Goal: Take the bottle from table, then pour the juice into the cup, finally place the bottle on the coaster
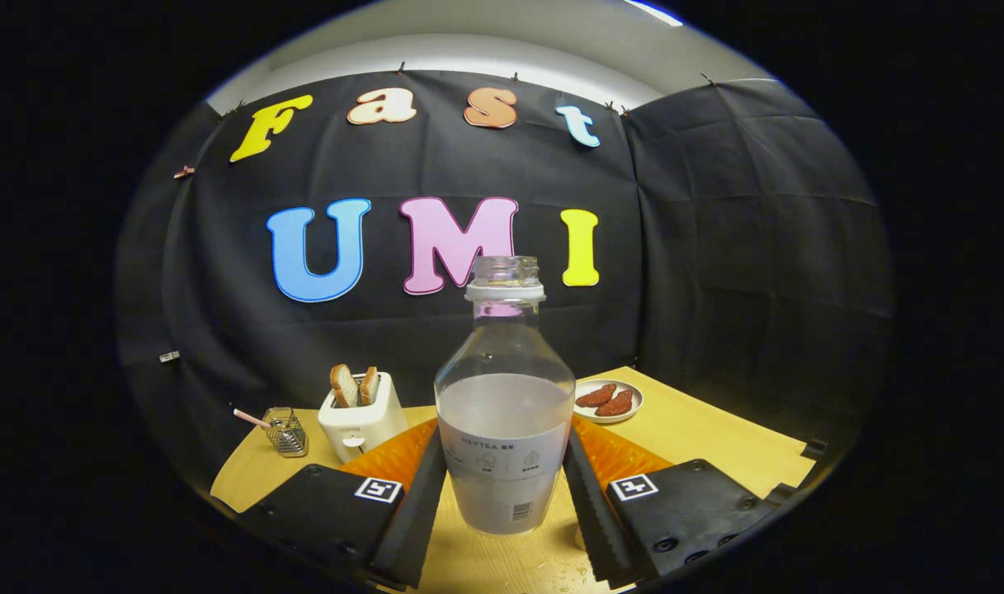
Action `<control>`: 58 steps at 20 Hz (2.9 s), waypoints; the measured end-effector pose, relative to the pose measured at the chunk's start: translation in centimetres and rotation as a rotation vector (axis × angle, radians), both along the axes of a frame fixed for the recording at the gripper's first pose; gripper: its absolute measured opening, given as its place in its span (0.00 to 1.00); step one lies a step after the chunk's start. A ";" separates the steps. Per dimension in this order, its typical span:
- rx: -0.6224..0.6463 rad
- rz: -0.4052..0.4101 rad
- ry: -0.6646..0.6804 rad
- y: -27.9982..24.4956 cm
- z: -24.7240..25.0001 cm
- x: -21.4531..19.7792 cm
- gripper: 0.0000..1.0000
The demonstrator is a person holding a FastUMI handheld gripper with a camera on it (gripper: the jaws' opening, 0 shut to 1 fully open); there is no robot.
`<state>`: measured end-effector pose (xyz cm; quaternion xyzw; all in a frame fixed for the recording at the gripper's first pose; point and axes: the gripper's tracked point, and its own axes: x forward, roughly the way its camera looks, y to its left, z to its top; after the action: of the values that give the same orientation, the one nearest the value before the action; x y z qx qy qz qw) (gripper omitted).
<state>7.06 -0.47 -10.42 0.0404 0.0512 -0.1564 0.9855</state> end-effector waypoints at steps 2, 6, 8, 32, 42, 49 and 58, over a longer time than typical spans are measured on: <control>0.011 0.002 -0.009 0.4 0.3 0.4 0.76; 0.025 -0.002 -0.014 0.6 0.0 2.1 0.76; 0.023 -0.012 -0.013 0.3 -0.3 3.2 0.76; -0.062 -0.146 0.078 -1.4 -16.5 18.3 0.77; -0.045 -0.183 0.054 -2.3 -18.0 17.9 0.77; -0.041 -0.184 0.061 -2.0 -19.0 17.4 0.79; -0.065 -0.180 0.036 -1.8 -18.2 16.9 1.00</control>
<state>23.99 -2.26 -28.60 0.0101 0.0599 -0.2468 0.9672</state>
